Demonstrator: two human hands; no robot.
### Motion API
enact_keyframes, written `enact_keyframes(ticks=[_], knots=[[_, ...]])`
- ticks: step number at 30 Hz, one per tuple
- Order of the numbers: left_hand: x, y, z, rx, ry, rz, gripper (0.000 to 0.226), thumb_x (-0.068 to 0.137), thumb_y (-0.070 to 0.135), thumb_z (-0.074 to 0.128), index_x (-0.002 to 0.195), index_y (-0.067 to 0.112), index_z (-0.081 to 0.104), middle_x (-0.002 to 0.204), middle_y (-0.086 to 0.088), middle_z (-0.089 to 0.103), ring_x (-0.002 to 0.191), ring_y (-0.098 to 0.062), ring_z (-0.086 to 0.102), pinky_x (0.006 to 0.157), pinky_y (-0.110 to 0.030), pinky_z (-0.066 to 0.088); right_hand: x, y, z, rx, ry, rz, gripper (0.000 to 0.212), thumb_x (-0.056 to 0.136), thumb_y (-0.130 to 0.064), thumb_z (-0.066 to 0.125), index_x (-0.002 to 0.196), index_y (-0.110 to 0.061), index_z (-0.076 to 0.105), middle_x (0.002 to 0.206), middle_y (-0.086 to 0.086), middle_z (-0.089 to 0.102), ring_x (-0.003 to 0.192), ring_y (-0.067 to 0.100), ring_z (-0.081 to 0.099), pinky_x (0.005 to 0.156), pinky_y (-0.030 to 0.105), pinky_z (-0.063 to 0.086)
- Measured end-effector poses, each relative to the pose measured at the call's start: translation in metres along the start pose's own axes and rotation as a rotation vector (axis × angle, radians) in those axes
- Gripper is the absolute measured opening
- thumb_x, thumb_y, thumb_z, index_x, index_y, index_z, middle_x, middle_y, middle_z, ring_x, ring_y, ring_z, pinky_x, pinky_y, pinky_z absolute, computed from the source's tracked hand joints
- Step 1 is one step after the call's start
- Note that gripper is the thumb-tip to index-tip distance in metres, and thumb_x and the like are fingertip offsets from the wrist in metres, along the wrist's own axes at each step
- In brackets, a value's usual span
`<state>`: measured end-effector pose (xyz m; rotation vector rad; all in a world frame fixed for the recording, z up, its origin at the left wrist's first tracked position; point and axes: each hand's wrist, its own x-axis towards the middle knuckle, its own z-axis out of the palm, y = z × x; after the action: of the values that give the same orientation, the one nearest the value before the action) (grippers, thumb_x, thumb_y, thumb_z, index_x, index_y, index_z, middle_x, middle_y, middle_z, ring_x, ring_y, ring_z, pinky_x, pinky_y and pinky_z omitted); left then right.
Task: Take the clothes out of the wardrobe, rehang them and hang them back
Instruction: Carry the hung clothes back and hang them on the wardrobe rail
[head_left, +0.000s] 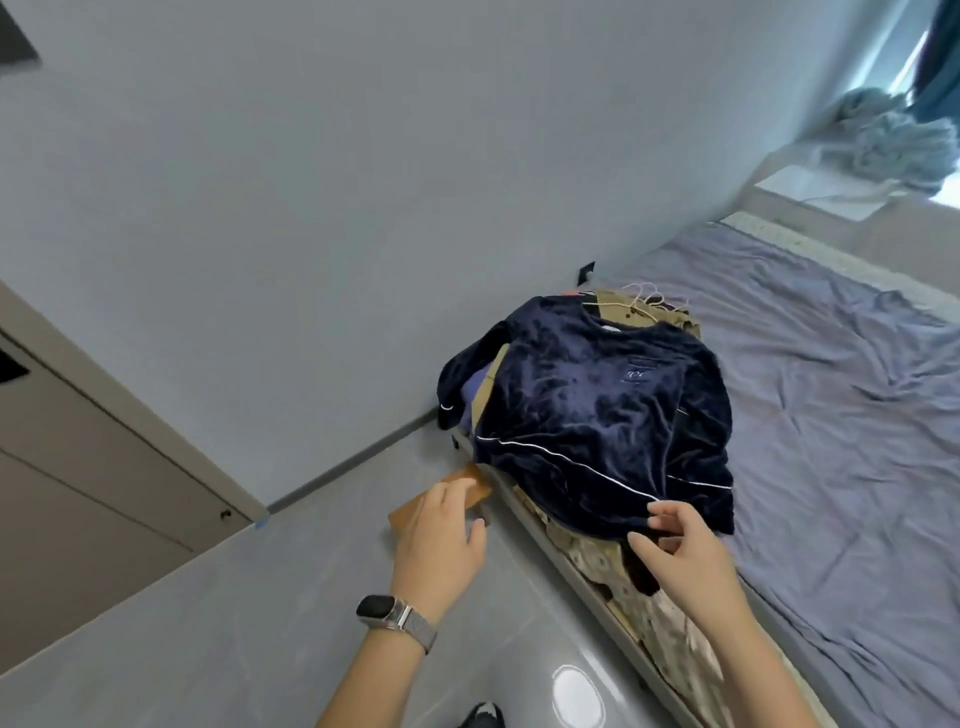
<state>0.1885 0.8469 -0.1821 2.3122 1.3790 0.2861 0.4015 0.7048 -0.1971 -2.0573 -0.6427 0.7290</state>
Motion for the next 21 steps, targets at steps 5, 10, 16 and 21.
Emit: enact_keyframes(ticks=[5, 10, 16, 21], knots=[[0.096, 0.025, 0.022, -0.032, -0.113, 0.123, 0.041, 0.092, 0.031, 0.048, 0.133, 0.03, 0.041, 0.127, 0.011, 0.045, 0.112, -0.008, 0.051, 0.075, -0.02, 0.041, 0.061, -0.004, -0.007, -0.017, 0.056, 0.108, 0.043, 0.081, -0.021, 0.073, 0.119, -0.025, 0.052, 0.113, -0.007, 0.054, 0.098, 0.017, 0.056, 0.077, 0.027, 0.041], [0.194, 0.052, 0.067, -0.051, -0.238, 0.206, 0.04, 0.092, 0.027, 0.049, 0.132, 0.025, 0.043, 0.126, 0.007, 0.046, 0.117, -0.011, 0.049, 0.089, -0.027, 0.047, 0.144, 0.005, -0.019, -0.007, 0.079, 0.221, 0.046, 0.082, -0.023, 0.073, 0.122, -0.024, 0.051, 0.117, -0.005, 0.053, 0.101, 0.017, 0.055, 0.083, 0.031, 0.046], [0.296, 0.096, 0.105, 0.006, -0.312, 0.269, 0.039, 0.094, 0.029, 0.048, 0.132, 0.027, 0.043, 0.125, 0.009, 0.049, 0.111, -0.008, 0.052, 0.084, -0.023, 0.049, 0.245, -0.005, -0.046, -0.049, 0.124, 0.223, 0.048, 0.082, -0.024, 0.072, 0.125, -0.022, 0.051, 0.12, -0.003, 0.054, 0.101, 0.016, 0.054, 0.083, 0.029, 0.044], [0.372, 0.116, 0.123, 0.018, -0.377, 0.31, 0.039, 0.094, 0.029, 0.048, 0.132, 0.027, 0.043, 0.125, 0.009, 0.049, 0.113, -0.008, 0.051, 0.084, -0.025, 0.05, 0.308, -0.017, -0.053, -0.085, 0.107, 0.279, 0.049, 0.084, -0.025, 0.07, 0.128, -0.022, 0.049, 0.123, -0.005, 0.052, 0.101, 0.013, 0.051, 0.08, 0.024, 0.04]])
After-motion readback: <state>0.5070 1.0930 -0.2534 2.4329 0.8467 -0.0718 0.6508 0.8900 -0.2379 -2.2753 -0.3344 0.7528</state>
